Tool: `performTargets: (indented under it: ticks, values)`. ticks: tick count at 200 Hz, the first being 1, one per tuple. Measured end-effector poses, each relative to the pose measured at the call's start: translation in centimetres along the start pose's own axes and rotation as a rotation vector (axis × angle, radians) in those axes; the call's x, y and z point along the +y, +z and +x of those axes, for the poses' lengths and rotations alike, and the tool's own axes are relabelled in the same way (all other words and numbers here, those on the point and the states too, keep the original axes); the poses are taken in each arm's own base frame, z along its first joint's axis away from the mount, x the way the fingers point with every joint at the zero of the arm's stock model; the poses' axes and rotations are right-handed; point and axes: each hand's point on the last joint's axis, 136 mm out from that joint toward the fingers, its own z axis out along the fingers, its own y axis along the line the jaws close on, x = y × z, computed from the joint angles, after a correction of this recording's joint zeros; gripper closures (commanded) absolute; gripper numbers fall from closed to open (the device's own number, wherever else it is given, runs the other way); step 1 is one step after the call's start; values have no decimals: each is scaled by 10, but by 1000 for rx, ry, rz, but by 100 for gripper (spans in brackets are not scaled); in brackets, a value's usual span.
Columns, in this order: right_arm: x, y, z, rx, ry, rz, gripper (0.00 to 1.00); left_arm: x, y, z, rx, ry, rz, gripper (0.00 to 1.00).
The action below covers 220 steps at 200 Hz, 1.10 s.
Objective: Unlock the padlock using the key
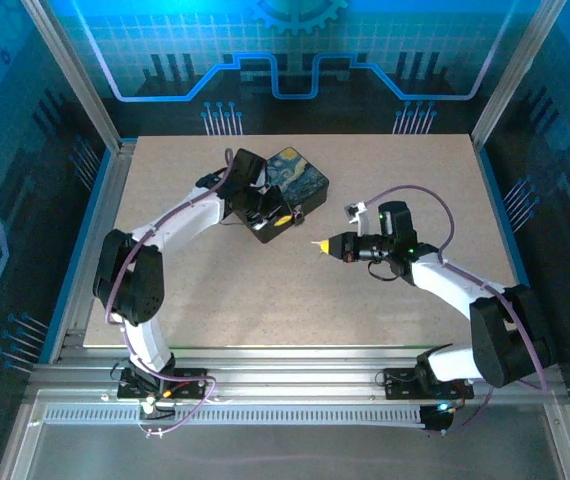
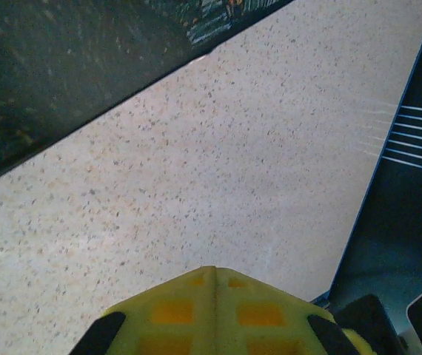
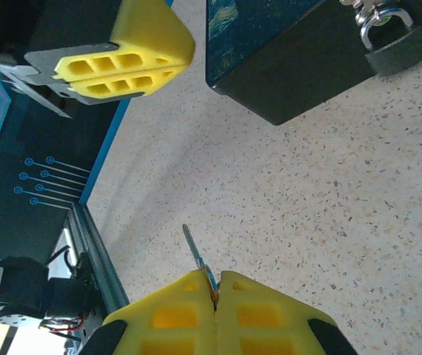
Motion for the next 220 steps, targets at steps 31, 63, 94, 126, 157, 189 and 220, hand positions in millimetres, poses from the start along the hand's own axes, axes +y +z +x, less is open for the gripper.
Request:
performTargets:
  ticks: [31,63,94,126,157,189,220]
  values:
    - [-15,-8,-6,-23,24,43,100,-6,-7,-4,-54,103,-61,59]
    - [-38,-24,-16,-50,58,116,100,-4,1,-4,-140,235,-171,51]
    - [-42,-28,-18,-42,48,141,100,5,8,-21,-250,398,-296,45]
    - [-44,-28,-14,-27,51,149,100,7,23,-53,-332,565,-384,43]
    - [-43,-28,-14,-25,50,150,100,22,45,-65,-327,679,-457,46]
    - [-44,-29,-12,-14,56,154,100,32,49,-71,-331,739,-490,55]
    - [-45,-29,-10,-7,60,157,100,48,36,-65,-346,756,-493,61]
